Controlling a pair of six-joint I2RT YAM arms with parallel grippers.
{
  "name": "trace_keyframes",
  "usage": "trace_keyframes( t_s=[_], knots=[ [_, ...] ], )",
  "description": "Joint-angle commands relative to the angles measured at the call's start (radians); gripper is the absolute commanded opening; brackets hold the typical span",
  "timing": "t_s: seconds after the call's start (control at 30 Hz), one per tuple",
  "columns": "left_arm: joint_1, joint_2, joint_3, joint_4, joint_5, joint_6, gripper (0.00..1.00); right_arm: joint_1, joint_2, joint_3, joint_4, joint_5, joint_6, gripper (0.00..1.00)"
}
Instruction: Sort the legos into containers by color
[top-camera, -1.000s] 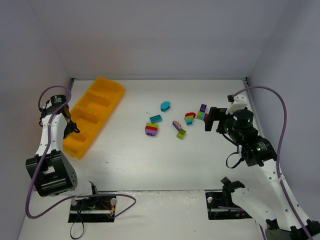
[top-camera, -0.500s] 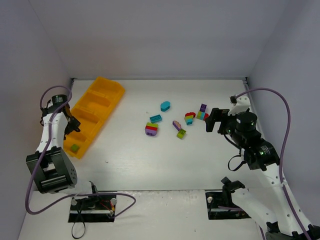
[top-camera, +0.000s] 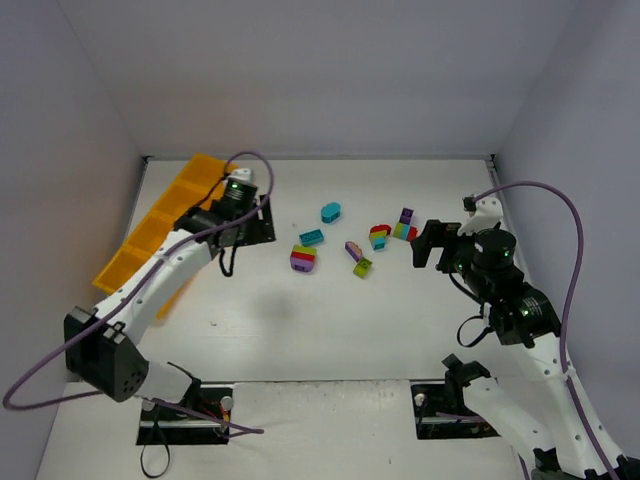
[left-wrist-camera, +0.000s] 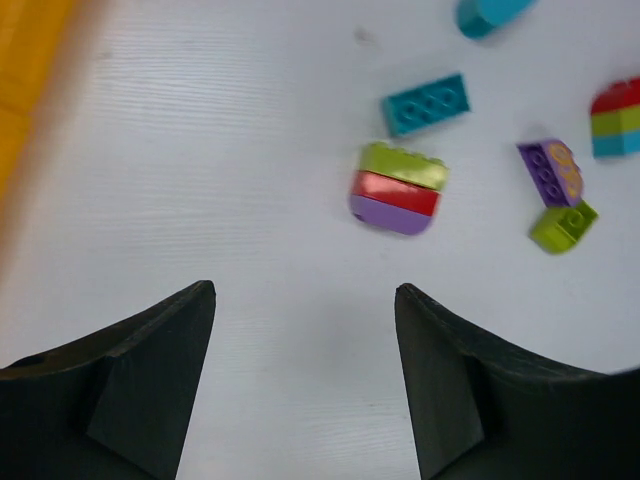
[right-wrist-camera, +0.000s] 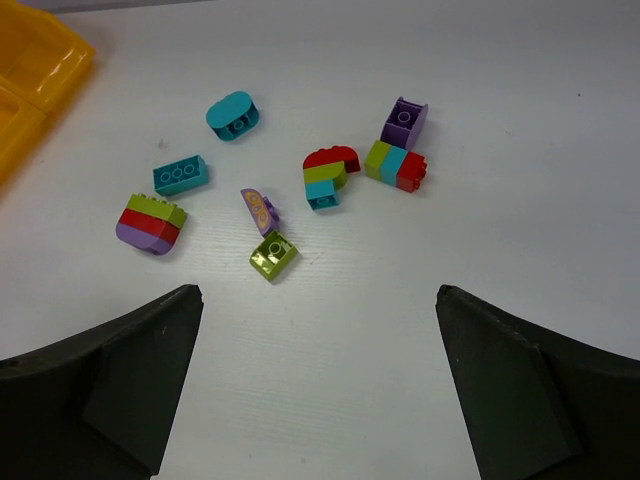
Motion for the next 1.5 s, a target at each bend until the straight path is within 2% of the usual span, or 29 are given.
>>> trace_keyframes(
  t_s=[0.0, 0.07, 0.2, 0.3, 0.5, 0.77, 0.87, 0.93, 0.97, 1.03, 1.07, 1.1, 1.17, 1.37, 1.47],
  knots=[
    [-0.155, 0.079, 0.077, 0.11, -0.023, -0.014, 0.67, 0.007, -0.012, -0.002, 0.056, 0.014, 0.029, 1.0],
    [-0.257, 0.185, 0.119, 0.135, -0.035, -0.014, 0.68, 0.007, -0.016, -0.008, 0.055, 0.016, 0.039, 1.0],
    [-0.382, 0.416, 0.252, 0.15, -0.029, 0.002, 0.68, 0.007, -0.025, -0.011, 0.052, 0.016, 0.059, 1.0],
    [-0.443, 0.51, 0.367, 0.158, -0.018, 0.02, 0.68, 0.007, -0.033, -0.008, 0.045, 0.019, 0.061, 1.0],
    [-0.47, 0.725, 0.53, 0.155, 0.04, 0.026, 0.68, 0.007, -0.044, 0.001, 0.03, 0.034, 0.065, 1.0],
    [-0.47, 0.863, 0.64, 0.158, 0.064, 0.052, 0.67, 0.007, -0.053, 0.003, 0.013, 0.036, 0.082, 1.0],
    [-0.47, 0.903, 0.663, 0.163, 0.048, 0.066, 0.6, 0.007, -0.058, 0.004, 0.009, 0.031, 0.087, 1.0],
    [-0.47, 0.914, 0.674, 0.157, 0.04, 0.077, 0.52, 0.007, -0.061, 0.006, 0.007, 0.028, 0.088, 1.0],
    [-0.47, 0.915, 0.677, 0.157, 0.034, 0.08, 0.4, 0.007, -0.061, 0.006, 0.006, 0.027, 0.091, 1.0],
    [-0.47, 0.903, 0.665, 0.157, 0.029, 0.085, 0.3, 0.007, -0.064, 0.007, 0.004, 0.027, 0.091, 1.0],
    [-0.47, 0.88, 0.654, 0.157, 0.025, 0.085, 0.18, 0.007, -0.065, 0.007, 0.004, 0.025, 0.093, 1.0],
    [-0.47, 0.863, 0.624, 0.155, 0.017, 0.083, 0.13, 0.007, -0.067, 0.006, 0.003, 0.025, 0.092, 1.0],
    [-0.47, 0.798, 0.578, 0.157, -0.021, 0.065, 0.07, 0.007, -0.068, 0.004, 0.003, 0.025, 0.092, 1.0],
    [-0.447, 0.545, 0.378, 0.083, -0.193, -0.018, 0.04, 0.006, -0.041, 0.003, 0.006, -0.005, 0.082, 1.0],
    [-0.385, 0.416, 0.305, 0.006, -0.236, -0.058, 0.04, 0.007, -0.013, 0.01, 0.006, -0.01, 0.07, 1.0]
  ],
)
